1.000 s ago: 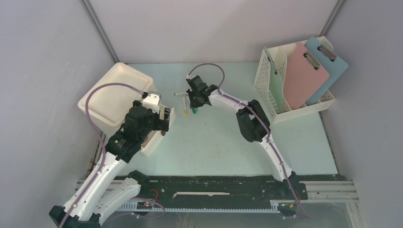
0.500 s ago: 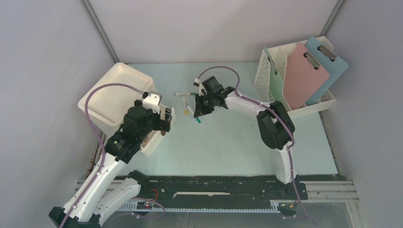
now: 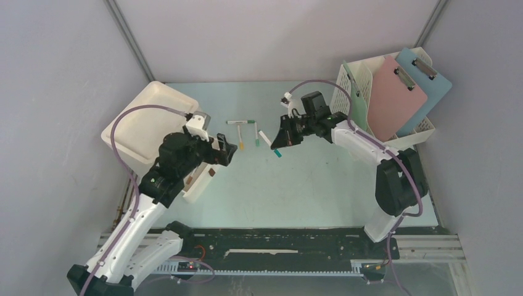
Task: Organize the desk
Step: Pick up the stationery from the center of the board, then place the stationery in the drawer.
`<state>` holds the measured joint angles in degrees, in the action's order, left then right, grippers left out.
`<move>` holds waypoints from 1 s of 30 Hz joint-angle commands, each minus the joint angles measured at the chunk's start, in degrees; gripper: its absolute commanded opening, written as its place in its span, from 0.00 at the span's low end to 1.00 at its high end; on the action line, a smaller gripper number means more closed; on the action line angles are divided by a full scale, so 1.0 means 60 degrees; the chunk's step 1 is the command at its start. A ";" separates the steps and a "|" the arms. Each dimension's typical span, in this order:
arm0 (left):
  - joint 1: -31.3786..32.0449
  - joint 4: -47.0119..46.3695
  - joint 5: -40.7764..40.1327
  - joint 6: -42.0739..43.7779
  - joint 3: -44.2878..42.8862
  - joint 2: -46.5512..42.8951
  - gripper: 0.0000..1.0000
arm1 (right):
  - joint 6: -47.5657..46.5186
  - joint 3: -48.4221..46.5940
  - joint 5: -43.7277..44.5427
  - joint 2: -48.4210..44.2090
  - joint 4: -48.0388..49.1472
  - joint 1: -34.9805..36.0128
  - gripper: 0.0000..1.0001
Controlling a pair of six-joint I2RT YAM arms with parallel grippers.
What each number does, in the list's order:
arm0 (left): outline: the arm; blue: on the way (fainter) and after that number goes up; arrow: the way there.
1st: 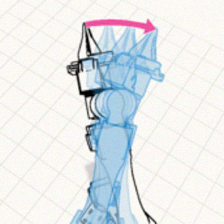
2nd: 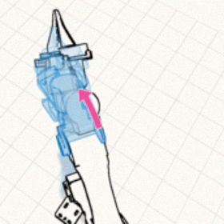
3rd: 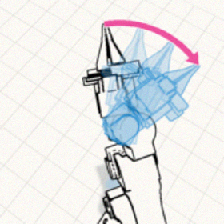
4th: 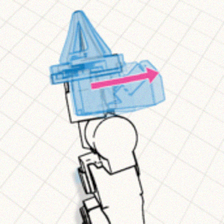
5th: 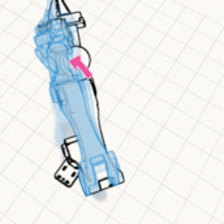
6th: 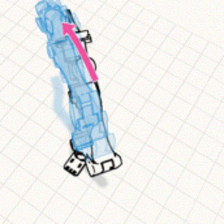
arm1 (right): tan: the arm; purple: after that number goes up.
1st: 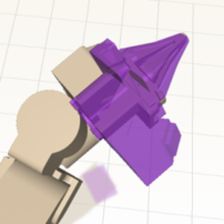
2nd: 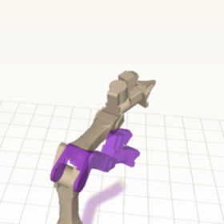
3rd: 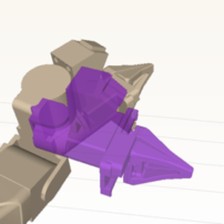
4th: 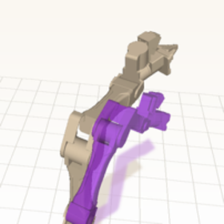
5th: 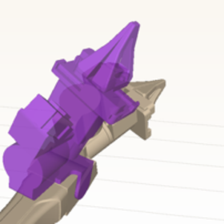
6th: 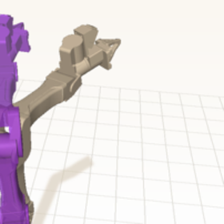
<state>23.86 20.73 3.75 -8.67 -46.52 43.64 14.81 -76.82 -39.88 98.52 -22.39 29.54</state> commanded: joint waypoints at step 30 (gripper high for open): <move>-0.0007 -1.0331 0.2411 -0.6984 0.2352 0.1663 1.00 | -0.0958 0.0406 -0.4044 -0.1393 0.0143 0.0131 0.00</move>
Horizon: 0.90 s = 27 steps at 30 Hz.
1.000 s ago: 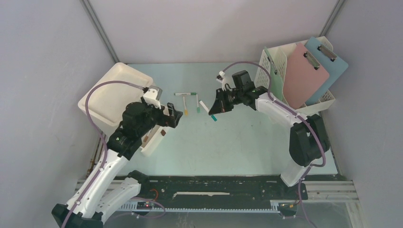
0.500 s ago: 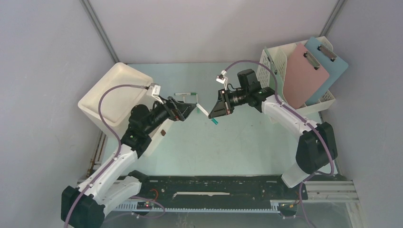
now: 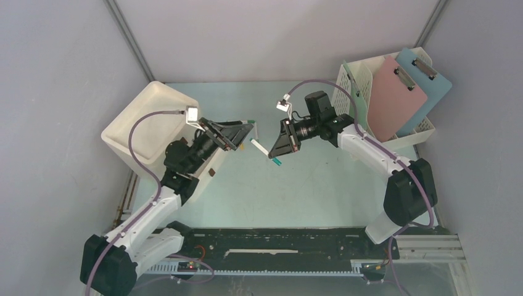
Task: Organize the desk
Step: Place the stationery in the drawer.
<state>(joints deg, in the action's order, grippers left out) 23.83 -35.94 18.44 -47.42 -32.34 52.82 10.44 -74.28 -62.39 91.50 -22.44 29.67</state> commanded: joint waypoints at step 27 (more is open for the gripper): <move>0.1388 -0.1493 -0.2084 -0.2167 0.1254 0.0677 0.92 | -0.0070 -0.0013 -0.0596 -0.0424 0.0268 -0.0245 0.00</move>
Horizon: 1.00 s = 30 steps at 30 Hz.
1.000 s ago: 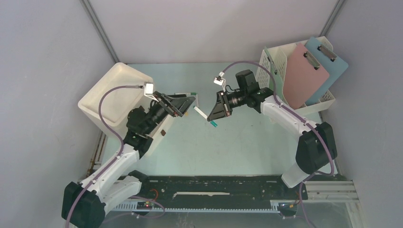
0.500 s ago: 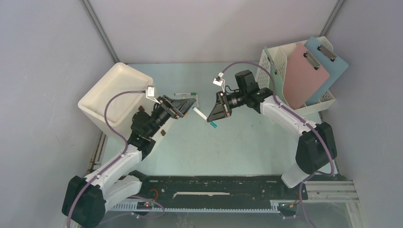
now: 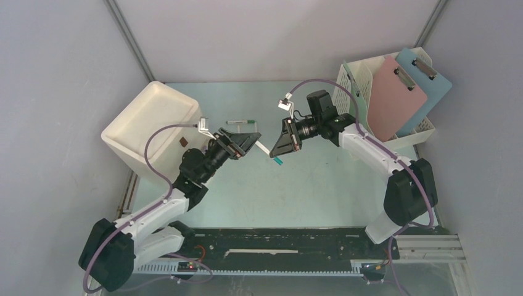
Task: Organize the desk
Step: Place the stationery in the drawer.
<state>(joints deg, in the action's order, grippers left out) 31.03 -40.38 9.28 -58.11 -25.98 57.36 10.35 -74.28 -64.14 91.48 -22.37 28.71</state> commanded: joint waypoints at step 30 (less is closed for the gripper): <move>0.1082 -0.2408 -0.0806 -0.1344 0.0112 0.1452 0.24 | -0.0111 -0.0021 -0.0024 -0.0393 0.0193 -0.0273 0.00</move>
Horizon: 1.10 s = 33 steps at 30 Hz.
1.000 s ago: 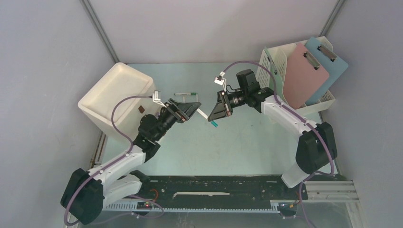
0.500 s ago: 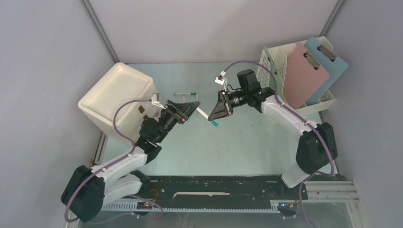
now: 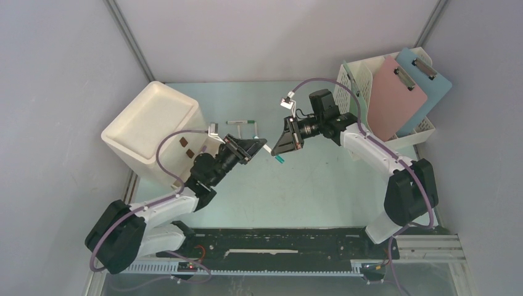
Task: Organize the desk
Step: Place the stationery in the drawer.
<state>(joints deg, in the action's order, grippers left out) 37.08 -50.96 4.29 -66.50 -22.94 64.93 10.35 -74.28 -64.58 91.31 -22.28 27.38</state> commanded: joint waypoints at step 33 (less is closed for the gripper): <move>-0.0325 0.4672 -0.2000 0.3564 -0.0459 -0.3847 0.00 | -0.4885 -0.0892 0.1903 -0.0810 -0.3012 0.0146 1.00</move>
<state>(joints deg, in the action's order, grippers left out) 35.94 -33.30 -2.96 -53.34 -23.46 46.74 -14.37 -77.73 -59.66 90.52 -39.31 27.81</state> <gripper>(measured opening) 0.049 0.993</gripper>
